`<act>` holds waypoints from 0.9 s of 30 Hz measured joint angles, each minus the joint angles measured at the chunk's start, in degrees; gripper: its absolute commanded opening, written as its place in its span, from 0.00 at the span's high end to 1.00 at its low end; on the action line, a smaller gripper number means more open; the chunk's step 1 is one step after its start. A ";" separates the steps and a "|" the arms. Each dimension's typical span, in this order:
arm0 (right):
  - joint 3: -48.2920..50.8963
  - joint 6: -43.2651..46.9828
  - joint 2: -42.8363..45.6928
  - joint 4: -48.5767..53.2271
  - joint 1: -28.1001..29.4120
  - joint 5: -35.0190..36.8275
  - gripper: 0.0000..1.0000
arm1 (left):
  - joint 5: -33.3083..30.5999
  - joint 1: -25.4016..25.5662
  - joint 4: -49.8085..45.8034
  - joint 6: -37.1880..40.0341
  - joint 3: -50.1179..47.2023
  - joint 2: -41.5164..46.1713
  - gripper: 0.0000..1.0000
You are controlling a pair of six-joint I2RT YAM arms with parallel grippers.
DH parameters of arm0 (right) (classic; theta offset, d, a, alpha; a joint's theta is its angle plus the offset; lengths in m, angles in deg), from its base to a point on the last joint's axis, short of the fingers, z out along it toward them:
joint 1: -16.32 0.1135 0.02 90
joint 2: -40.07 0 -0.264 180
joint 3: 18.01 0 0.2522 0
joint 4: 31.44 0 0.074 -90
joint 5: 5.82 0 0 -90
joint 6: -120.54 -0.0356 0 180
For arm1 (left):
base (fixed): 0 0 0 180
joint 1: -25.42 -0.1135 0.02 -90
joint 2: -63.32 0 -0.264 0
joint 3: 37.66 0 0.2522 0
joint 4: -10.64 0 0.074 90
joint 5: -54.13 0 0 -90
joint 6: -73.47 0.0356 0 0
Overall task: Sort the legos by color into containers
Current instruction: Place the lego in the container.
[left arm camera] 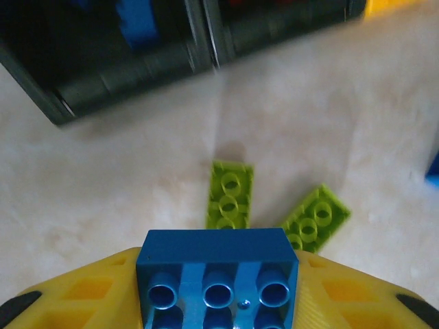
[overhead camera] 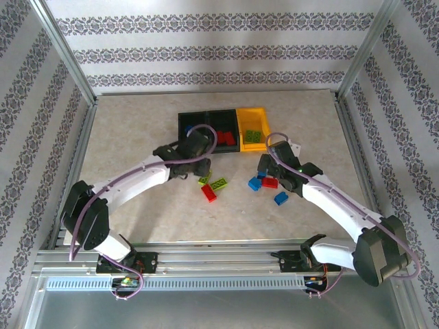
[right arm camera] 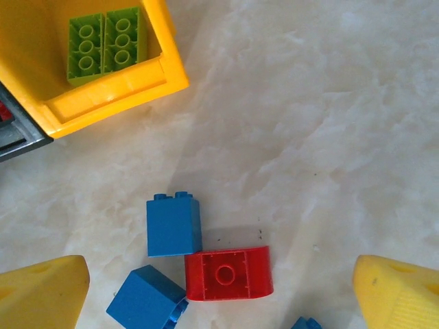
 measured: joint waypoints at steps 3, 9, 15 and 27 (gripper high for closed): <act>0.33 -0.15 0.61 -0.26 -0.04 0.02 0.02 | -0.22 -3.48 0.61 1.44 4.96 -2.21 0.53; 1.20 -0.22 1.46 -0.22 -0.42 0.02 0.02 | -0.39 -8.44 1.44 4.28 12.83 -9.40 0.54; 1.68 -1.27 1.92 -0.22 -0.79 0.00 0.02 | -2.47 -10.95 1.09 6.78 21.51 -18.27 0.53; 2.45 -2.95 2.99 0.31 -2.34 0.00 0.02 | -6.32 -12.41 -2.45 8.48 28.02 -26.12 0.49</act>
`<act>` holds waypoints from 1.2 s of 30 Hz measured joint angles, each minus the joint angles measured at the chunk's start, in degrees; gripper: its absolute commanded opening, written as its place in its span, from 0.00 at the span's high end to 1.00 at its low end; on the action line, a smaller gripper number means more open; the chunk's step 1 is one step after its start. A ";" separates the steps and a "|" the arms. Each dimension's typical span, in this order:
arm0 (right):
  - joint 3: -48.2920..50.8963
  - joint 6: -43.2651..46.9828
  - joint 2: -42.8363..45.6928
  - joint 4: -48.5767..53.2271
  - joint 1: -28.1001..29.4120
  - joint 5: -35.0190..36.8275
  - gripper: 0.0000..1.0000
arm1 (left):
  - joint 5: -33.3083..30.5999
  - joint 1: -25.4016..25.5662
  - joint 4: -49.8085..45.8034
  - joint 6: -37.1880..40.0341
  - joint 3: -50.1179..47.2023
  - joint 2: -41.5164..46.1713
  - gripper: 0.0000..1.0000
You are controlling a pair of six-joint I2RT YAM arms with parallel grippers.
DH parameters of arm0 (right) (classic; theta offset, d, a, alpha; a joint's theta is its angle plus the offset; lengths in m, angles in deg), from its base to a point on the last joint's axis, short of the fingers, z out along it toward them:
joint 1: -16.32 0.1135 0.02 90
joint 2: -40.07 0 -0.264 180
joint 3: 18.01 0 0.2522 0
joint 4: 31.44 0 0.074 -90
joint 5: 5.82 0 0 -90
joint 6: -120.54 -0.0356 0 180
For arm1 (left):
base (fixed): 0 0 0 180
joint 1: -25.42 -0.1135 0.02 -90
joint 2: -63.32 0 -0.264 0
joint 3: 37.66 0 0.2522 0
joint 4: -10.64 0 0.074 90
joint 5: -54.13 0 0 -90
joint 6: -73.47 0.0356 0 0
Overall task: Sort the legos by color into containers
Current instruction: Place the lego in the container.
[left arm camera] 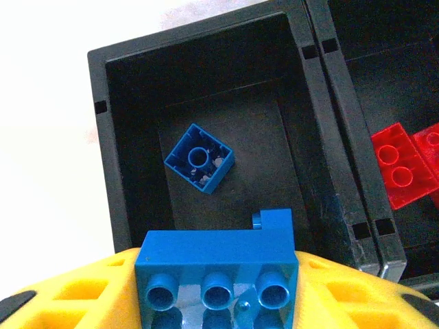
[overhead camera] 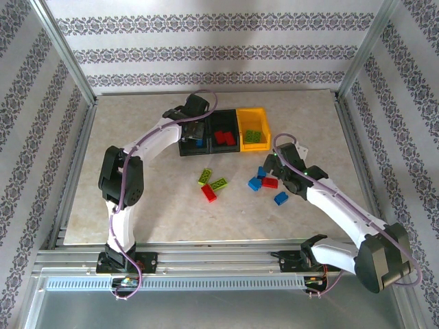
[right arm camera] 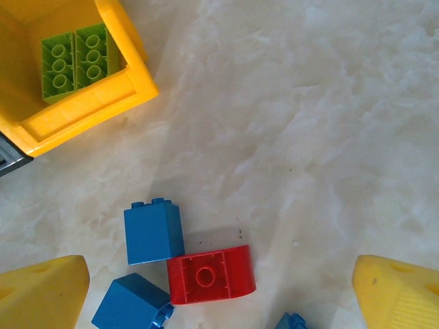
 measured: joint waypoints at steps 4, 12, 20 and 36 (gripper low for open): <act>0.98 -0.02 0.24 0.22 -0.31 -0.04 0.02 | -0.07 -0.02 -0.31 -0.04 0.00 0.00 0.47; 2.56 0.00 0.90 0.39 -0.31 -0.68 0.02 | -0.09 -0.02 -0.35 -0.68 0.00 0.00 0.35; 2.91 0.02 1.09 0.37 -0.31 -1.14 0.02 | -0.02 -0.02 -0.33 -0.98 -0.22 0.09 0.27; 2.91 0.02 0.57 0.39 -0.11 -2.19 0.02 | 0.63 -0.02 3.69 -4.07 -13.51 18.40 0.00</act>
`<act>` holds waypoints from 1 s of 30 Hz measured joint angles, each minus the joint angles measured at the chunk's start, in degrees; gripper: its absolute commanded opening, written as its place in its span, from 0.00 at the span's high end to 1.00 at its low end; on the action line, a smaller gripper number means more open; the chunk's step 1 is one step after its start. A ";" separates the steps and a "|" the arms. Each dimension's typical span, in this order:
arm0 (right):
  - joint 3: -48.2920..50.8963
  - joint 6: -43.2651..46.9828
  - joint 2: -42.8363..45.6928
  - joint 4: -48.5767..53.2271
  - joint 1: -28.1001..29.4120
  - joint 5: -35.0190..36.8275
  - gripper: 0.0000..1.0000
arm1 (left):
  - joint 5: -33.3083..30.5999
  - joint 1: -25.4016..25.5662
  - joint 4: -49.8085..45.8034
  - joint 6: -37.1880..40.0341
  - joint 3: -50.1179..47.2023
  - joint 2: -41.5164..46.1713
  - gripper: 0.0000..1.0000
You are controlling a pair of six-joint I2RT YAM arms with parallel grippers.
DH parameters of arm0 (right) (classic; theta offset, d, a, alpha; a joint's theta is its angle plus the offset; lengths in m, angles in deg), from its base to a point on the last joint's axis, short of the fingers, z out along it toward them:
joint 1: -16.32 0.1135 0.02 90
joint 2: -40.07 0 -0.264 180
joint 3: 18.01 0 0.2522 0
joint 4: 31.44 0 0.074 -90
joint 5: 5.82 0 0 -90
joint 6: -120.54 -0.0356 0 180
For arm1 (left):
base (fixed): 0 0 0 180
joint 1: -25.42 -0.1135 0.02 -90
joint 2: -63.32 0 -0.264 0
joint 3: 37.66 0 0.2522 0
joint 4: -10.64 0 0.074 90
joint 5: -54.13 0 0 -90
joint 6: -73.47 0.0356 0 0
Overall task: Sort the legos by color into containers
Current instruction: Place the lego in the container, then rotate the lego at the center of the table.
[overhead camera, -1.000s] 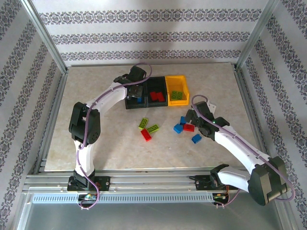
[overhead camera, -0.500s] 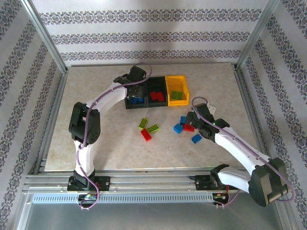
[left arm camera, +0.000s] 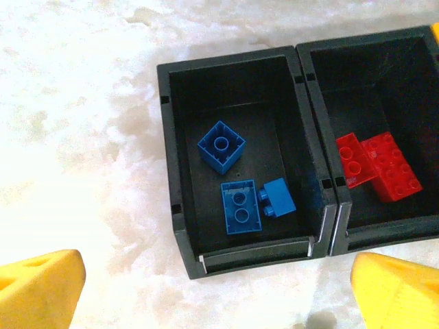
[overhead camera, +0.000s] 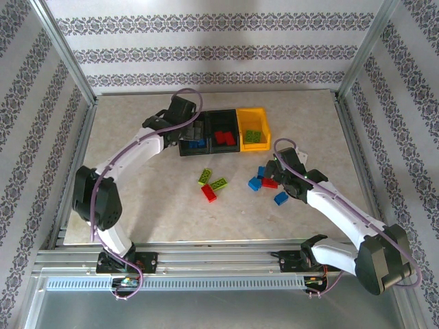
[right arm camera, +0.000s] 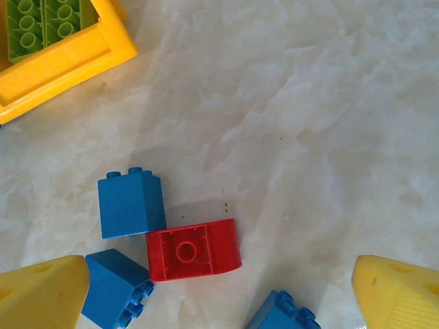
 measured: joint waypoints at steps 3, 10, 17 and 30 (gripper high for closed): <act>0.00 -0.02 -0.13 -0.02 0.74 0.02 0.03 | -0.15 0.00 2.25 -0.74 -3.04 2.82 0.00; -1.09 -0.68 -2.43 0.00 5.86 0.02 0.07 | -1.03 0.00 6.93 -2.36 -15.32 12.70 0.00; -6.95 -1.29 -9.14 0.00 13.11 0.68 0.09 | -2.10 -1.33 10.97 -3.43 -21.70 18.21 0.00; -21.16 -0.35 -26.93 0.66 20.61 1.40 0.14 | -2.19 -2.67 12.13 -4.35 -24.90 19.04 0.00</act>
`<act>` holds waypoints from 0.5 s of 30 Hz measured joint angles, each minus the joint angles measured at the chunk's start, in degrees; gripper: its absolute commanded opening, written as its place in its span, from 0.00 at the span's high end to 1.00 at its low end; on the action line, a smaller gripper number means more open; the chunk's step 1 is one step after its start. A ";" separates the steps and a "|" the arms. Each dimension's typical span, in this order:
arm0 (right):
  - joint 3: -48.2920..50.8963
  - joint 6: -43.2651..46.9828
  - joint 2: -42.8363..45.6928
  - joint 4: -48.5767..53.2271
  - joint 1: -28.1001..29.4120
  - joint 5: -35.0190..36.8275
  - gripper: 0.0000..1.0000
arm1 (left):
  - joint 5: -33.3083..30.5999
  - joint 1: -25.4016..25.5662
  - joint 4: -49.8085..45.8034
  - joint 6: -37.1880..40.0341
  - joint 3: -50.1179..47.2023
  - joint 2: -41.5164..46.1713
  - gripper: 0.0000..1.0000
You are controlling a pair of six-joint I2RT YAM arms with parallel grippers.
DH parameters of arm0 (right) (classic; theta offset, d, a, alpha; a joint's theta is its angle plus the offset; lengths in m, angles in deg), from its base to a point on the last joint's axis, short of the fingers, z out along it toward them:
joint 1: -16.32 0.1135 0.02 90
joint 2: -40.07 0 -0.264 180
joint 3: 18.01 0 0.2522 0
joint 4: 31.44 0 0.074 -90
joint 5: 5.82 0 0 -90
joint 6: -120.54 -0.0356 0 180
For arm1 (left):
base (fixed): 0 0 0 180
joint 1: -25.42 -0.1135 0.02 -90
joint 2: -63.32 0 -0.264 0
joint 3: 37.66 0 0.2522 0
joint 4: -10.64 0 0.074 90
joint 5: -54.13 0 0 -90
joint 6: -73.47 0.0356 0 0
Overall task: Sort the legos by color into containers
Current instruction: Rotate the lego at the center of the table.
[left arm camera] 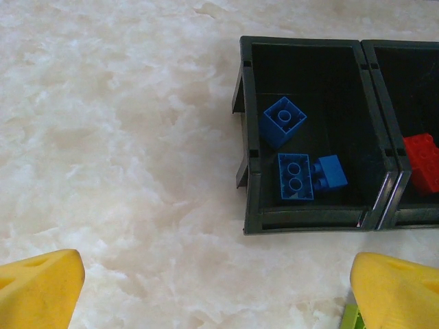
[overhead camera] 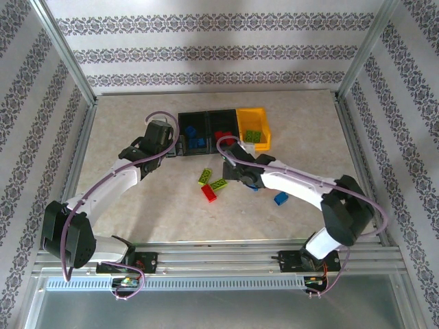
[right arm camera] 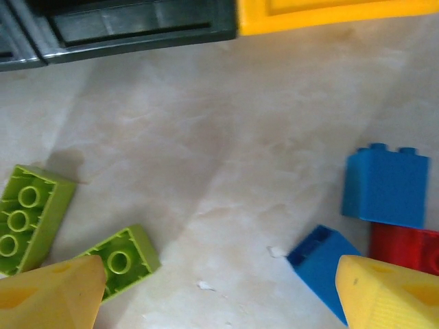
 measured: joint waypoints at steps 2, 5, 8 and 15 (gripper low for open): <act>-1.75 0.37 -2.56 -0.07 0.26 -0.59 0.14 | 0.00 -0.07 0.11 -0.09 0.00 0.00 0.00; -3.78 0.61 -5.99 -0.07 0.35 -1.73 0.14 | 0.15 -0.33 0.17 -0.09 0.00 0.00 0.00; -5.62 0.81 -8.79 0.00 0.35 -2.86 0.14 | 0.20 -0.55 0.26 -0.09 0.00 0.00 0.00; -9.68 1.36 -14.08 0.02 0.35 -5.09 0.14 | 0.42 -1.07 0.26 -0.13 -0.02 0.00 0.00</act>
